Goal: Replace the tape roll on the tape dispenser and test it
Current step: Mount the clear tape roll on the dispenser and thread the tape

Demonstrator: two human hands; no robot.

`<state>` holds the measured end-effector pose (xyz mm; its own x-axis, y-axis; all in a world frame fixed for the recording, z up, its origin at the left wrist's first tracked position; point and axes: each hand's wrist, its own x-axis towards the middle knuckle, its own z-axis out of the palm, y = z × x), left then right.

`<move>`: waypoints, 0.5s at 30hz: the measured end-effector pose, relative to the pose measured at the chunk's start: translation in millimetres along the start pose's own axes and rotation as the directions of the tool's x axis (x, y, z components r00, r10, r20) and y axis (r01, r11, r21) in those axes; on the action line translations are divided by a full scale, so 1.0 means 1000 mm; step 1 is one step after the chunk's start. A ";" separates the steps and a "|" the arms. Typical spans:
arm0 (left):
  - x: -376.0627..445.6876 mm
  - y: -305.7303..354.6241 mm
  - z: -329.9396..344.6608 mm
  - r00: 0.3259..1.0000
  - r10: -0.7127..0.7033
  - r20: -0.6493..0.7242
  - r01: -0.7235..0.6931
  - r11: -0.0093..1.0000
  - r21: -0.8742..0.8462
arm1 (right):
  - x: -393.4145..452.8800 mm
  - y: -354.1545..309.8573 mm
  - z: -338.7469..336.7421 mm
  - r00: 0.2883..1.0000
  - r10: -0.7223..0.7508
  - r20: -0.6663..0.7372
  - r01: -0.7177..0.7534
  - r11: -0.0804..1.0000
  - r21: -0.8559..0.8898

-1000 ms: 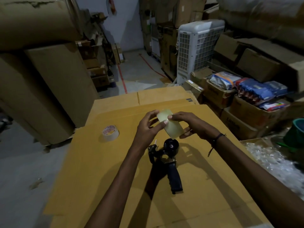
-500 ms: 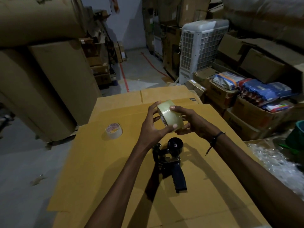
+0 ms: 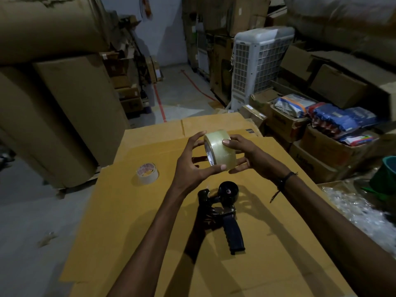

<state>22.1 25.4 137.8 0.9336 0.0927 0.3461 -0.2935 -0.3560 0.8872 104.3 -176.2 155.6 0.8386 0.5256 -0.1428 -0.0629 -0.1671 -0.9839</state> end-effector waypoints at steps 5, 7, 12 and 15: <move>0.005 0.002 -0.006 0.999 -0.049 0.004 0.049 0.997 -0.063 | -0.008 0.002 -0.010 0.973 -0.174 0.151 0.193 0.973 -0.128; 0.008 0.004 -0.009 0.999 -0.045 0.029 0.047 0.997 -0.057 | -0.011 0.003 -0.013 0.957 -0.222 0.187 0.255 0.951 -0.177; 0.013 0.007 -0.015 0.989 -0.069 0.133 0.075 0.996 -0.045 | -0.010 -0.005 -0.016 0.962 -0.193 0.194 0.230 0.955 -0.189; 0.013 0.003 -0.018 0.978 -0.080 0.194 0.096 0.992 -0.078 | -0.008 -0.005 -0.017 0.969 -0.187 0.160 0.218 0.954 -0.206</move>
<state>29.3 42.0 150.7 0.9761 -0.0617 0.2083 -0.2173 -0.2722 0.9374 107.4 -194.1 163.5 0.7380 0.6742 0.0283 0.2345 -0.2169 -0.9476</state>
